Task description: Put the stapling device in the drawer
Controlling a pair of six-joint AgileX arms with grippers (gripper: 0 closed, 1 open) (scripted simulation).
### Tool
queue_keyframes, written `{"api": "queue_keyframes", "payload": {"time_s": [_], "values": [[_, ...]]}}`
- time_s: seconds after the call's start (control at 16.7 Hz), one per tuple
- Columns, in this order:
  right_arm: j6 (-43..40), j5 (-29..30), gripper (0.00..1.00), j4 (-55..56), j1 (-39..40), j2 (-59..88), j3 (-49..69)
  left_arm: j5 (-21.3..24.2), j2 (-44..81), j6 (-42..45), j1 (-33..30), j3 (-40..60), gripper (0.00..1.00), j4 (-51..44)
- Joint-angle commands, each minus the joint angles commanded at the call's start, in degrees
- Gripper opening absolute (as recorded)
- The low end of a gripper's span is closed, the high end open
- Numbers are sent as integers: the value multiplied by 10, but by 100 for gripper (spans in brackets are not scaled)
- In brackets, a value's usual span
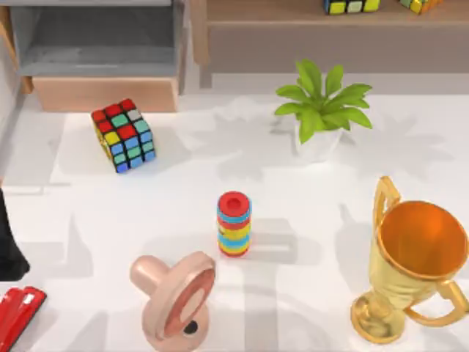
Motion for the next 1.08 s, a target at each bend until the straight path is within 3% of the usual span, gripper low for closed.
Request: {"api": "queue_keyframes", "payload": {"time_s": [0.24,0.42,1.08], "values": [[0,0,100,0,0,0,0,0,19,9,-1,17,100,-17],[0,0,100,0,0,0,0,0,92,34,-4,71,100,-80],[0,0,100,0,0,0,0,-2,541,134,-15,290,100,-378]]}}
